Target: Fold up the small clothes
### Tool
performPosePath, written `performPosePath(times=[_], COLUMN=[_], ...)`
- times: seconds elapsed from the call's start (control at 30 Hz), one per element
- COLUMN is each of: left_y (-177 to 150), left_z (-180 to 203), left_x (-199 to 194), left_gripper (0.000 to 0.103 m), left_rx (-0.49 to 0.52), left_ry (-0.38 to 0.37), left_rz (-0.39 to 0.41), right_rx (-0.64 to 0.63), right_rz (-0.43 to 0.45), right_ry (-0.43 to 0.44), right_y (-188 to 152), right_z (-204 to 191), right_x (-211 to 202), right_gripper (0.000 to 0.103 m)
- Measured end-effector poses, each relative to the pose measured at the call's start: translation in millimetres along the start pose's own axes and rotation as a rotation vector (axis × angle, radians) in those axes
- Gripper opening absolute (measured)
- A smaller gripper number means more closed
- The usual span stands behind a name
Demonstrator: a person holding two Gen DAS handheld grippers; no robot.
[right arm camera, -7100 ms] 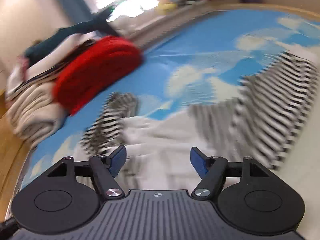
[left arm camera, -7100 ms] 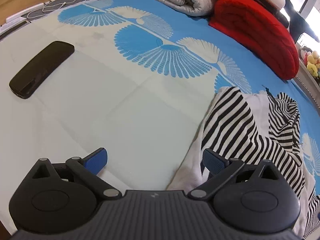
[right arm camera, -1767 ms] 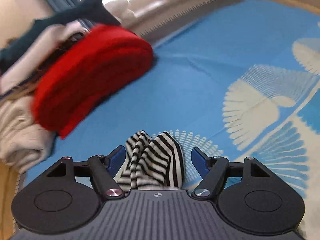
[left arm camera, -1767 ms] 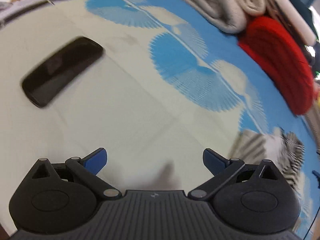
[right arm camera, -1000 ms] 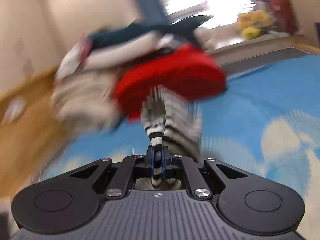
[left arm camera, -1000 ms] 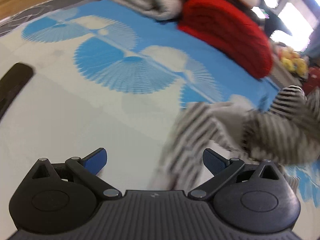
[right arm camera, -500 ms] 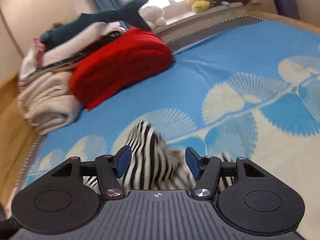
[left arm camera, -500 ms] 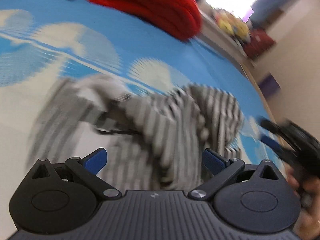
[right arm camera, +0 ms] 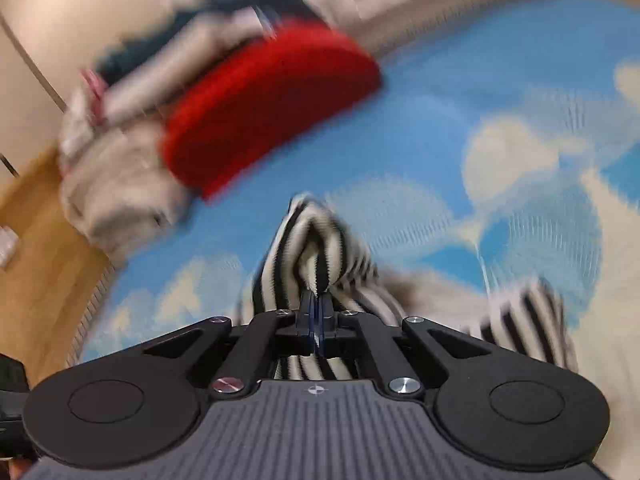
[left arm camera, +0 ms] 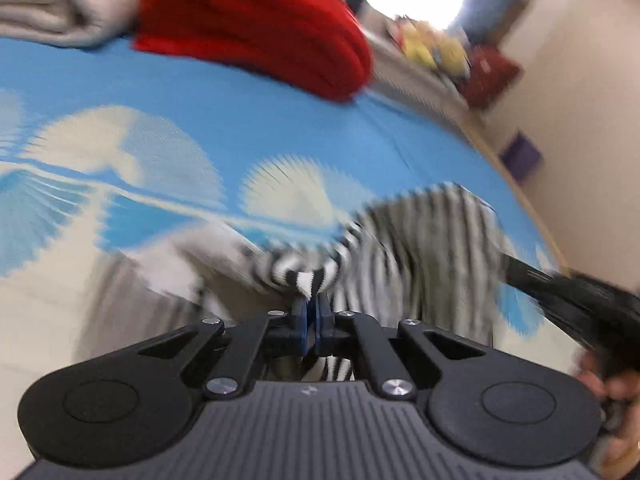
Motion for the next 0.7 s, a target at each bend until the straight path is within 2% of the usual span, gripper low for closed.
performPosePath(times=[0.07,0.13,0.17,0.23,0.27,0.3,0.33,0.4,0.47,0.5,0.53,0.6,0.67,0.7], left_y=[6.0,2.8,0.0,-13.1,-22.3,-29.8,-35.1,-39.8,-38.4,-36.8,-36.5,-41.7,-43.7,-45.0], left_z=[-28.5,-56.6,-69.5,-87.9,-92.7,-95.4,-94.5,-83.6,-59.4,-47.4,-35.5,-14.0,-2.0,4.9], left_x=[-12.0,-9.0,-2.2,14.8,19.8,22.4,23.4,23.1,15.8,15.1,15.8,20.5,31.4,35.9], left_gripper=[0.003,0.003,0.003,0.004,0.004,0.009,0.026,0.048,0.061,0.079,0.093,0.1,0.097,0.067], left_rx=[-0.031,-0.07,-0.096,-0.153,-0.187,-0.211,-0.24,-0.249,-0.174,-0.135,-0.105,-0.053,-0.025,-0.006], left_ry=[0.049,0.124,0.148,0.169,0.133,0.072,0.006,-0.057,-0.042,-0.045,-0.052,-0.035,-0.005,0.002], left_rz=[0.018,-0.002,-0.032,-0.095,-0.112,-0.123,-0.141,-0.134,-0.07,-0.062,-0.063,-0.072,-0.113,-0.118], right_rx=[0.007,-0.014,-0.033,-0.066,-0.053,-0.033,-0.02,-0.024,-0.03,-0.033,-0.034,-0.037,-0.033,-0.03], right_rz=[0.063,0.065,0.045,-0.029,-0.093,-0.168,-0.211,-0.232,-0.217,-0.205,-0.189,-0.161,-0.142,-0.136], right_ry=[0.065,0.101,0.092,0.011,-0.024,-0.048,-0.067,-0.107,-0.107,-0.107,-0.102,-0.088,-0.078,-0.074], right_y=[4.6,-6.7,-15.1,-44.8,-58.0,-72.3,-85.8,-100.9,-100.5,-97.1,-94.3,-91.1,-88.3,-86.8], right_z=[-8.2,-13.7,-12.8,-9.2,-3.2,3.2,9.6,16.2,15.9,14.5,12.3,8.8,11.4,11.6], right_x=[-34.9,-63.6,-66.5,-67.9,-61.7,-54.6,-48.1,-39.6,-38.9,-40.0,-42.0,-43.6,-43.7,-39.9], right_gripper=[0.001,0.001,0.001,0.001,0.001,0.001,0.001,0.001,0.001,0.001,0.001,0.001,0.001,0.001])
Point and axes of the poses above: each gripper's, at about its wrist camera, not at the fingertips, and x roughly the way its jaws point, z to its right, y to its top, the point moved 2 cm from there along x, roughly the way its jaws point, and after that the axes turned 5 degrees about -z, right-handed, at the moved point
